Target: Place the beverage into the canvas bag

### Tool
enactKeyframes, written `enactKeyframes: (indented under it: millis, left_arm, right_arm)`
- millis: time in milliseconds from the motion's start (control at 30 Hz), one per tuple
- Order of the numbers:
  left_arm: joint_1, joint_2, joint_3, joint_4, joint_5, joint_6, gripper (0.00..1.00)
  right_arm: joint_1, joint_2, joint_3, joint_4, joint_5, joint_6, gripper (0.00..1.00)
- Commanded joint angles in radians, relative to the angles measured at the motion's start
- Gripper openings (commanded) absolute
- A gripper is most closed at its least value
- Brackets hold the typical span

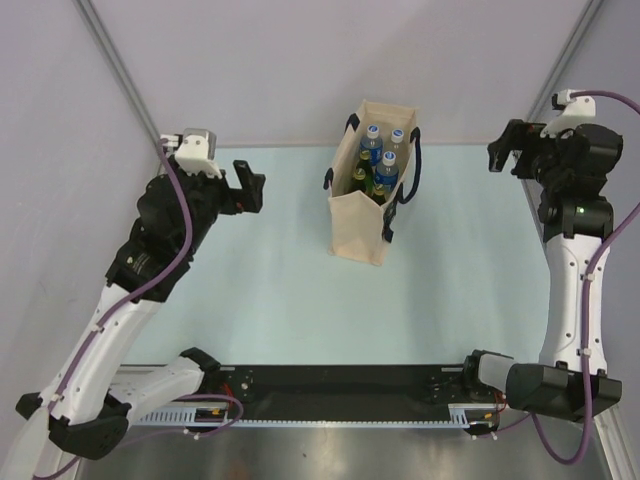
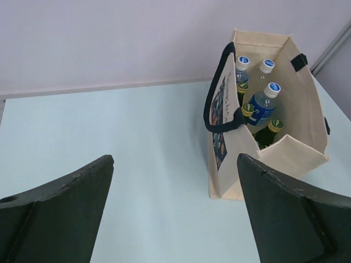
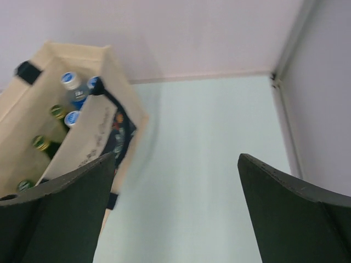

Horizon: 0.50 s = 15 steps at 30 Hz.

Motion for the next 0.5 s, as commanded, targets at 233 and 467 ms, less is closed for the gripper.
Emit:
enactKeyframes:
  millis: [233,467]
  left_arm:
    - [0.029,-0.069,-0.067,0.003,-0.021,-0.042,1.00]
    - [0.031,-0.071,-0.078,0.003,-0.016,-0.039,1.00]
  right_arm:
    - [-0.009,-0.071,-0.054,-0.027,0.445,0.043,1.00]
    - [-0.009,-0.103,-0.074,-0.018,0.440,0.026,1.00]
